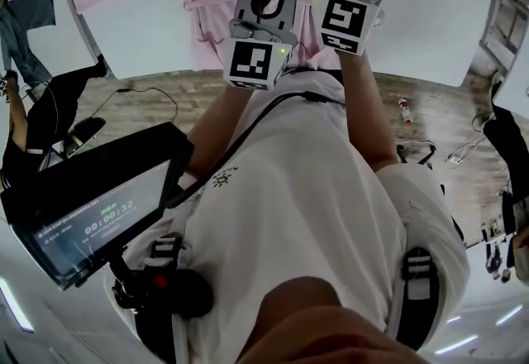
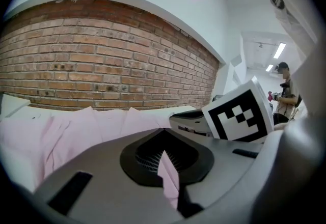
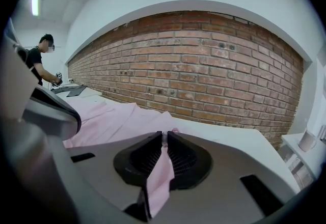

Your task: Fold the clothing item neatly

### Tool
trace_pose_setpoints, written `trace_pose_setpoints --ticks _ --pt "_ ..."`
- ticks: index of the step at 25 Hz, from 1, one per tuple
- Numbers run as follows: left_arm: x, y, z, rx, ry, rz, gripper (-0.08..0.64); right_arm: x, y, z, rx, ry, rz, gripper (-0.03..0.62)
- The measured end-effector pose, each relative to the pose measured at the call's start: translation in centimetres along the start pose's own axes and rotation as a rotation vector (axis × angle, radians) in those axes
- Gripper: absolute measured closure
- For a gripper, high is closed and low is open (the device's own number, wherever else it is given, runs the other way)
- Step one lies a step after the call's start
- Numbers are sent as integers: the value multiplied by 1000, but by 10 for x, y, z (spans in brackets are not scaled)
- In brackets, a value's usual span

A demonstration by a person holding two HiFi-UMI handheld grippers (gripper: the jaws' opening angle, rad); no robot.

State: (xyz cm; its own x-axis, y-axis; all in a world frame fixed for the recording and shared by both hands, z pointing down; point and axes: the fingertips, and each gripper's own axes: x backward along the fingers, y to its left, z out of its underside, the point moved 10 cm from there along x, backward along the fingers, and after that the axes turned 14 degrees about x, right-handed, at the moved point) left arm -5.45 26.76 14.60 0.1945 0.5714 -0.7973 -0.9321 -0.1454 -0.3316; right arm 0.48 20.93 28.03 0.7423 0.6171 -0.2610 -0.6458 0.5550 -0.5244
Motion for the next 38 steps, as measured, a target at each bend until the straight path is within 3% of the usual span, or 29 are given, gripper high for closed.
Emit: trace_pose_setpoints --ticks 8,25,38 --pt "12 10 -6 28 -23 -57 558 -13 18 -16 18 -59 -59 552" --pt "20 7 -3 54 -23 -66 558 -21 26 -34 82 -91 -93 552" --pt "28 15 -3 74 -37 -118 558 -31 45 -25 123 -86 -193 552"
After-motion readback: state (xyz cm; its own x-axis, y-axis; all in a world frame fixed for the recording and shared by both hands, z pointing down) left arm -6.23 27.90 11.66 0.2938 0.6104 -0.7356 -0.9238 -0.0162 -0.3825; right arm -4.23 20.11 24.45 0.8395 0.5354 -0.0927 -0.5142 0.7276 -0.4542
